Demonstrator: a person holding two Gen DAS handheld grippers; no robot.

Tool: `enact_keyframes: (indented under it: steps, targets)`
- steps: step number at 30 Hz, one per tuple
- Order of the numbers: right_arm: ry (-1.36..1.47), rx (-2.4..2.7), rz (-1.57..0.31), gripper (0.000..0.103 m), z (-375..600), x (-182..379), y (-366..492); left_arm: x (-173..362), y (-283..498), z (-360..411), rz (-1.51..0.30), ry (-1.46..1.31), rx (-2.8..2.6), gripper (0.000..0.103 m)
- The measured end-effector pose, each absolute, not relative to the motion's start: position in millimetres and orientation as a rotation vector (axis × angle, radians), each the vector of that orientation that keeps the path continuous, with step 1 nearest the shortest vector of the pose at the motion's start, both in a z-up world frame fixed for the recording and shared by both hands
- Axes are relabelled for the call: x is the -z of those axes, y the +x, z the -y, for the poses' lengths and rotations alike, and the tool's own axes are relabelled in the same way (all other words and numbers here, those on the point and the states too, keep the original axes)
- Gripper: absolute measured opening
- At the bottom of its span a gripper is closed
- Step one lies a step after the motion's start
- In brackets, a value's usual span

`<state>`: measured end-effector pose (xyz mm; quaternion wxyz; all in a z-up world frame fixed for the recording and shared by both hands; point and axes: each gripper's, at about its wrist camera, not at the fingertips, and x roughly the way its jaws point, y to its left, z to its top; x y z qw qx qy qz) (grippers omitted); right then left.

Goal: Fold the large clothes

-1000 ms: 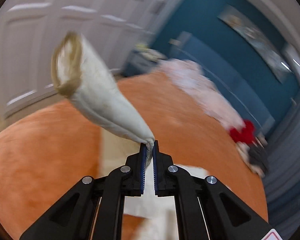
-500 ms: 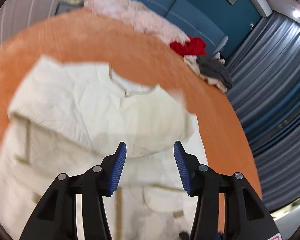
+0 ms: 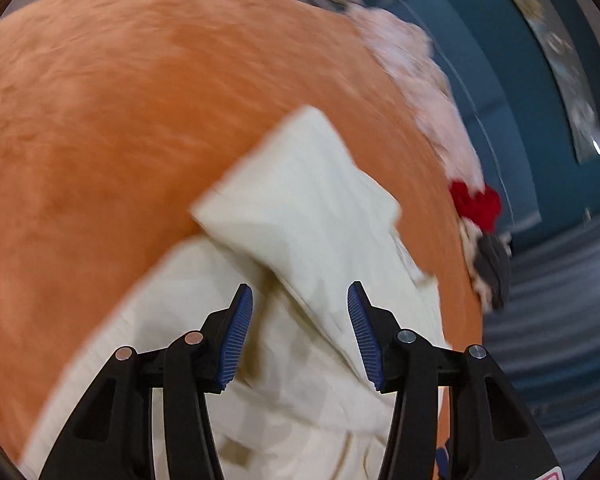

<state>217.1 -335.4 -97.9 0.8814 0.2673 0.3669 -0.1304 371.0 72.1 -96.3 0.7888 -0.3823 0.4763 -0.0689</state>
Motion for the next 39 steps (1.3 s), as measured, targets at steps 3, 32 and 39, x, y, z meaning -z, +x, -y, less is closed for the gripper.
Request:
enact_keyframes:
  steps: [3, 32, 39]
  targets:
    - [0.595, 0.274, -0.78, 0.081, 339.8, 107.2, 238.3, 105.0, 381.8, -88.3, -1.024, -0.882, 0.105, 0.047]
    - [0.314, 0.359, -0.889, 0.01, 340.0, 138.0, 237.9, 128.8, 388.2, -24.8, -1.034, -0.19, -0.022, 0.003]
    - [0.332, 0.345, -0.905, 0.014, 341.5, 156.0, 239.7, 138.2, 385.0, -14.0, -0.99, -0.093, -0.035, 0.005]
